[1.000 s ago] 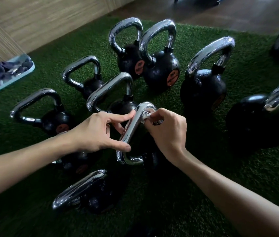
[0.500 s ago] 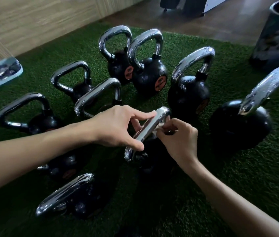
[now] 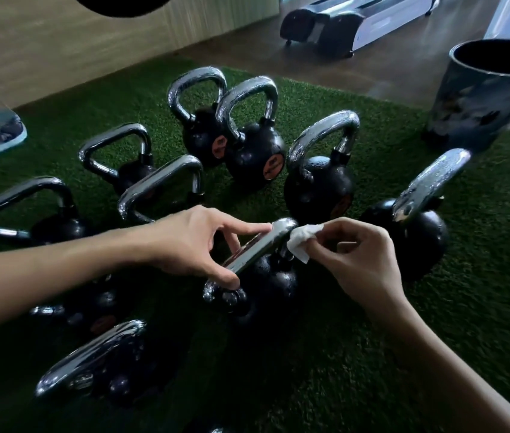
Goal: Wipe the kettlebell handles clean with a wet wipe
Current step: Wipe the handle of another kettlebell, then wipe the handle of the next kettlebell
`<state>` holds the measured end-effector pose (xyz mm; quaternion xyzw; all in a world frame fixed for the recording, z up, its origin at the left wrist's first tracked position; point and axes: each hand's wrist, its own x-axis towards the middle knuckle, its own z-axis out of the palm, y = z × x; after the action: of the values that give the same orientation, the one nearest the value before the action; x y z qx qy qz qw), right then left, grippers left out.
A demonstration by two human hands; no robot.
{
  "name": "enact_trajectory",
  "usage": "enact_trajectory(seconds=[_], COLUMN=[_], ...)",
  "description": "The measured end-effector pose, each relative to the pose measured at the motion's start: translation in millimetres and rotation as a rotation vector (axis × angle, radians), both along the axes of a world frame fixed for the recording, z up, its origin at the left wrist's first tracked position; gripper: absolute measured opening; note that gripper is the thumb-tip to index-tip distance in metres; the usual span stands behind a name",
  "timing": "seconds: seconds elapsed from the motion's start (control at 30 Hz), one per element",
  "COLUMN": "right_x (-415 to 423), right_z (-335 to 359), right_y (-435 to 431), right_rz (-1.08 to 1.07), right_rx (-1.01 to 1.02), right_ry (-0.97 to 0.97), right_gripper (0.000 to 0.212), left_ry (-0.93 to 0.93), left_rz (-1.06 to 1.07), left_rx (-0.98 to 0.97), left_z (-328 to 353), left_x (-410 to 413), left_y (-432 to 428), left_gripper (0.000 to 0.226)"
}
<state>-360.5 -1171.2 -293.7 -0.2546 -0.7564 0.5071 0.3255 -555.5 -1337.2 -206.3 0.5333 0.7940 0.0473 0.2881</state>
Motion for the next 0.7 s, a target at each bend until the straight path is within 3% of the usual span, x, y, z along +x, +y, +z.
enact_trajectory(seconds=[0.1,0.2,0.37,0.47,0.7], right_x=[-11,-36,-122,-182,-287], right_z=[12,28,76,102,115], right_y=[-7,-10,-11,-15,33], right_rz=[-0.004,-0.007,-0.023,-0.017,0.02], right_rx=[0.004,0.071,0.273,0.321,0.381], right_ry=[0.044,0.025,-0.051,-0.091,-0.087], right_gripper=[0.01,0.011,0.013,0.009,0.011], left_ry=[-0.088,-0.131,0.035,0.084,-0.011], left_rz=[-0.014,0.077,0.335,0.516,0.758], left_rx=[0.024,0.186,0.498,0.529,0.569], left_z=[0,10,26,23,12], left_x=[-6,-37,-119,-167,-232], left_y=[-2,-2,-4,-1,34], left_gripper=[0.083,0.068,0.048,0.043,0.032])
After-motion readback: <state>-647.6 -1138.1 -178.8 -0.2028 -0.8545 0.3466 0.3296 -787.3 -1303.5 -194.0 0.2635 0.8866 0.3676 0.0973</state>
